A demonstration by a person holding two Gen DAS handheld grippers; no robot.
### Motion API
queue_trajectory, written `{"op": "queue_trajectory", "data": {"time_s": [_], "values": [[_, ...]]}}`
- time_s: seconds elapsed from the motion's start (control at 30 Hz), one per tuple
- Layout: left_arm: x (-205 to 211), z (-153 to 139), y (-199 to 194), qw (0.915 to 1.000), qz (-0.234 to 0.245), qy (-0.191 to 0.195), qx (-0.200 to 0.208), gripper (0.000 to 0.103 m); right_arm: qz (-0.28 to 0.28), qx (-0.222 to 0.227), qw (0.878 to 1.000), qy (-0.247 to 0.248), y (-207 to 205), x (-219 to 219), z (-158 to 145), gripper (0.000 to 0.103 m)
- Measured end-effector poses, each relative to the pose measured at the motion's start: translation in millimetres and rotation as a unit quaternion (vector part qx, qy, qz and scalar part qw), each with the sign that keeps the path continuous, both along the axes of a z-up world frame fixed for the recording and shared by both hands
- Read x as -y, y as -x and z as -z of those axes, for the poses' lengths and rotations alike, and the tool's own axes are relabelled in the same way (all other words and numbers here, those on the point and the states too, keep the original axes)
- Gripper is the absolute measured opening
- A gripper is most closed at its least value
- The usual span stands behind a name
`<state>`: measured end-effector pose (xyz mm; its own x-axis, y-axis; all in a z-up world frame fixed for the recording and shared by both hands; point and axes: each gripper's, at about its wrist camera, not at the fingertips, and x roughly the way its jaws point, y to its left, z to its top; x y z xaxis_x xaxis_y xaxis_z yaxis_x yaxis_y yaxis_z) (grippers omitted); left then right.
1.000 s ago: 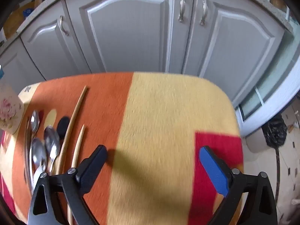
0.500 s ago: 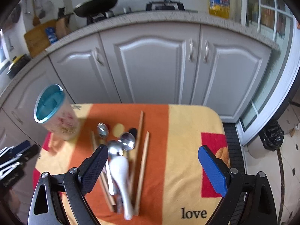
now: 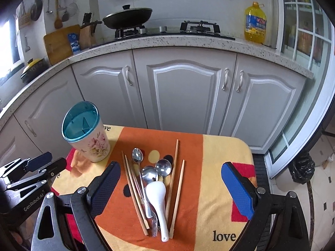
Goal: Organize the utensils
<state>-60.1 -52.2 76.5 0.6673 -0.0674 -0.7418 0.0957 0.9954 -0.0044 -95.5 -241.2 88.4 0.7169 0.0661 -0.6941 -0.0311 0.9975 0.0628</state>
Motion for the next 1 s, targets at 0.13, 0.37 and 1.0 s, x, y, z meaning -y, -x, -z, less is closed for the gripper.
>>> {"op": "queue_trajectory", "data": {"time_s": [0.13,0.37,1.0], "values": [[1,-3,1,1.0,0.0,0.001,0.002,0.041,-0.001,0.002,1.0,0.007,2,-2,-2,0.096],[4,-6,1,1.0,0.004,0.001,0.004,0.041,-0.003,0.001,1.0,0.011,3,-3,-6,0.096],[15,-14,0,0.9998,0.018,0.007,0.004,0.041,0.007,0.007,1.0,0.019,4,2,-12,0.096]]}}
